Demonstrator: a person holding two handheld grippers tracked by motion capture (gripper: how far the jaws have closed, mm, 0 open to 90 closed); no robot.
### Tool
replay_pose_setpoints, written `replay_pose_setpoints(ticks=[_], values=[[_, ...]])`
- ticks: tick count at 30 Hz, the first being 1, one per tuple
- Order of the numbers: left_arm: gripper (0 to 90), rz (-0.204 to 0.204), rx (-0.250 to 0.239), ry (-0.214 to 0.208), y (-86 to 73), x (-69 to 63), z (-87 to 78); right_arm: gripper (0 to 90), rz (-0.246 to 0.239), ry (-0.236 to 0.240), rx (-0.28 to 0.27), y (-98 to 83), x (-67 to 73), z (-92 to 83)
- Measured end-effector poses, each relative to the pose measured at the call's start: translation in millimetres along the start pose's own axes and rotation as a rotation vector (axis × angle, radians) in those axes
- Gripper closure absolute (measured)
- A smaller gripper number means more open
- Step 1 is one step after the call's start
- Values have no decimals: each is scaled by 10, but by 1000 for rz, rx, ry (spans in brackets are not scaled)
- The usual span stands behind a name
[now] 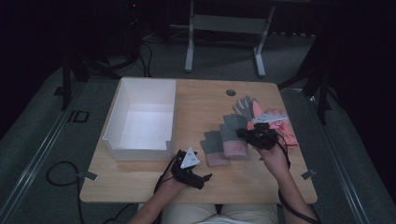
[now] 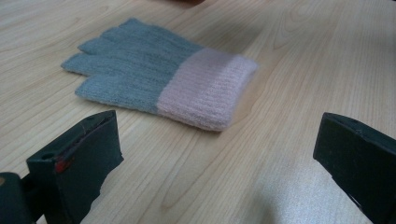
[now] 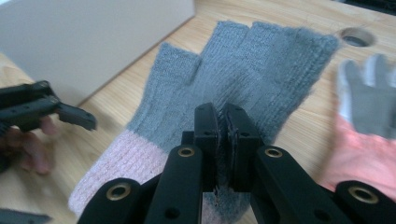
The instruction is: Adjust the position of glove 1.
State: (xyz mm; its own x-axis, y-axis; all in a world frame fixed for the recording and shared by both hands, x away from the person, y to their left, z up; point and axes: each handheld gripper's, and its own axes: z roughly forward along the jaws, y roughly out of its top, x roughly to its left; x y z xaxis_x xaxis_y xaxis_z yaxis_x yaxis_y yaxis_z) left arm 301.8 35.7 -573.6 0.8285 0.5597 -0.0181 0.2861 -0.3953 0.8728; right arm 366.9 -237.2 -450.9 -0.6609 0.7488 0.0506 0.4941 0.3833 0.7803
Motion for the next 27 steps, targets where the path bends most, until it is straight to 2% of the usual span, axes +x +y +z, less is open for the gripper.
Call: replay_pose_setpoints(ticks=[7, 9, 11, 15, 22, 27], values=[[5, 0, 6, -1, 1, 2, 1, 849, -19, 38, 26, 27, 134, 225], [5, 4, 14, -1, 2, -8, 4, 849, -21, 57, 52, -14, 174, 341], [5, 5, 11, -2, 1, -12, 2, 848, -15, 74, 68, -50, 185, 403], [5, -3, 12, -5, 2, -4, 8, 848, -16, 80, 103, -105, 205, 518], [5, 9, 19, -5, 5, -17, 15, 847, -24, 82, 131, -163, 218, 670], [5, 12, 20, -4, 5, -20, 16, 847, -3, 99, 161, -231, 181, 789]])
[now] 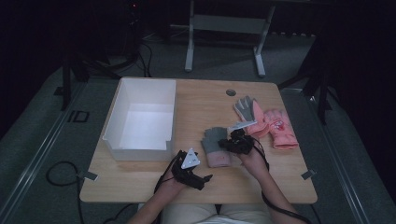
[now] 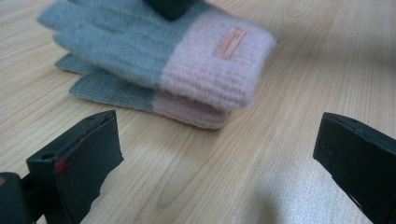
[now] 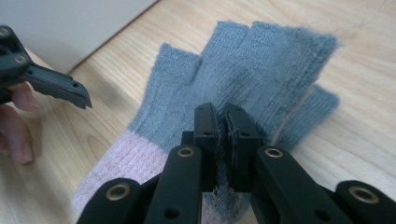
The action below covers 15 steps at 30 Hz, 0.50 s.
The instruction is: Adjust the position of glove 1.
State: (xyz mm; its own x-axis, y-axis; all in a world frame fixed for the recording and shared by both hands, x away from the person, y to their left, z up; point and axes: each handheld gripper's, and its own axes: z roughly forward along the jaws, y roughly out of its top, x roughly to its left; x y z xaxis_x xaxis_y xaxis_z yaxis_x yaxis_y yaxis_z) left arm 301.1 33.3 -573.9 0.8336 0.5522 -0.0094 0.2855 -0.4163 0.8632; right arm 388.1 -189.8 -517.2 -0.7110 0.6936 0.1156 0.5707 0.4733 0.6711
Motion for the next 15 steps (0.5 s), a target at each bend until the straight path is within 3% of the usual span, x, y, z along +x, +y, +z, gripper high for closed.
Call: replay_pose_setpoints(ticks=[15], values=[[5, 11, -1, 2, -2, -7, -6, 810, 21, -6, 36, -76, -99, 230]])
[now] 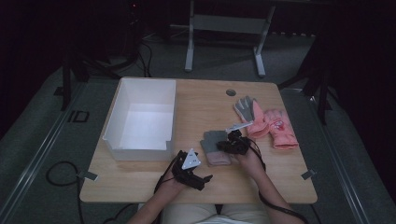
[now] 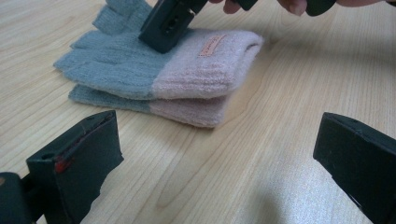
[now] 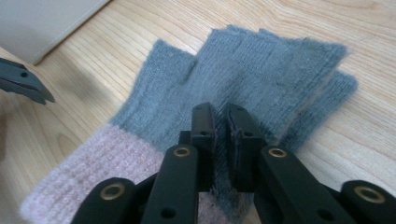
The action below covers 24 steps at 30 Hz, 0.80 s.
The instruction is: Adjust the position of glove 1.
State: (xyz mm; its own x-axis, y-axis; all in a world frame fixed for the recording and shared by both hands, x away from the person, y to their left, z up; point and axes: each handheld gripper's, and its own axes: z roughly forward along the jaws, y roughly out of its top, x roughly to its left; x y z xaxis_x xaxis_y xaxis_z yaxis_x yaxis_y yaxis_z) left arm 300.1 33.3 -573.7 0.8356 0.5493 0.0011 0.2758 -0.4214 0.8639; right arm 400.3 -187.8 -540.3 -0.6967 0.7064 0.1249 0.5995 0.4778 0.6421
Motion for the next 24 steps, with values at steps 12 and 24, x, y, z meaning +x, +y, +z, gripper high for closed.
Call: replay_pose_setpoints(ticks=[12, 24], values=[[5, -7, -31, 2, -10, -5, -21, 685, -4, -6, -7, -24, -14, 17], [5, -1, -86, 41, 283, -44, -77, 633, -3, -27, -54, 106, -118, -237]])
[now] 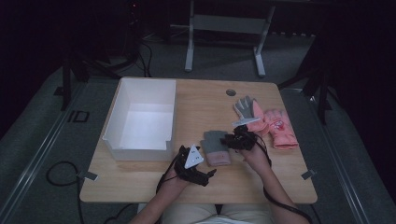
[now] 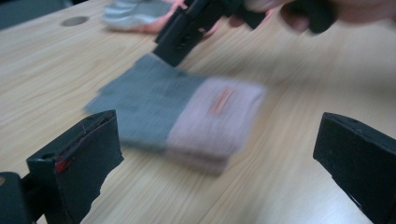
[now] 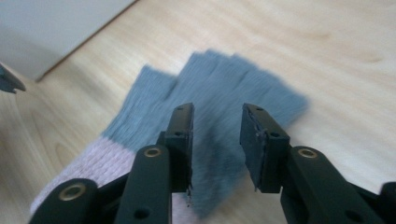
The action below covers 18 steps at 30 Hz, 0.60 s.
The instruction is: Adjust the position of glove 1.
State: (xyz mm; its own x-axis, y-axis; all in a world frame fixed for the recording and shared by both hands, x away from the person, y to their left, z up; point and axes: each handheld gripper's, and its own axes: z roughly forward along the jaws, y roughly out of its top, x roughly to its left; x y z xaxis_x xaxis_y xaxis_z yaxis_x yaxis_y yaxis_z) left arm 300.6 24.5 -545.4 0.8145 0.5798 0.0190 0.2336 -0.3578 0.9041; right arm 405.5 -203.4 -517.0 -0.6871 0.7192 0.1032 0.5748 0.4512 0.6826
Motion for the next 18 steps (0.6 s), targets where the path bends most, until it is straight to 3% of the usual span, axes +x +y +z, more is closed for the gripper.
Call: replay_pose_setpoints(ticks=[2, 4, 5, 7, 8, 9, 10, 12, 13, 15, 18], values=[[5, -24, 14, -15, 72, 18, 0, 631, 2, -6, -9, 23, -29, -37], [52, -55, 45, -66, 155, 45, 19, 630, 10, -15, -22, 65, -90, -90], [53, -51, 46, -92, 194, 55, 40, 630, 15, -15, -23, 78, -112, -93], [82, -10, 41, -104, 239, 62, 84, 625, 17, -18, -16, 110, -157, -76], [81, -10, 41, -104, 239, 62, 84, 625, 17, -18, -16, 110, -157, -76], [81, 33, 44, -130, 269, 64, 129, 622, 15, -19, -14, 124, -175, -64], [104, 69, 62, -114, 286, 56, 163, 616, 22, -19, -11, 149, -209, -37], [138, 132, 79, -122, 295, 41, 216, 606, 31, -19, -6, 182, -247, 6], [143, 203, 107, -113, 289, 22, 266, 606, 33, -16, -3, 189, -255, 17], [174, 252, 136, -109, 265, 20, 328, 577, 32, -13, 6, 208, -287, 88], [216, 291, 170, -103, 230, 17, 415, 524, 44, -13, 33, 204, -336, 212]])
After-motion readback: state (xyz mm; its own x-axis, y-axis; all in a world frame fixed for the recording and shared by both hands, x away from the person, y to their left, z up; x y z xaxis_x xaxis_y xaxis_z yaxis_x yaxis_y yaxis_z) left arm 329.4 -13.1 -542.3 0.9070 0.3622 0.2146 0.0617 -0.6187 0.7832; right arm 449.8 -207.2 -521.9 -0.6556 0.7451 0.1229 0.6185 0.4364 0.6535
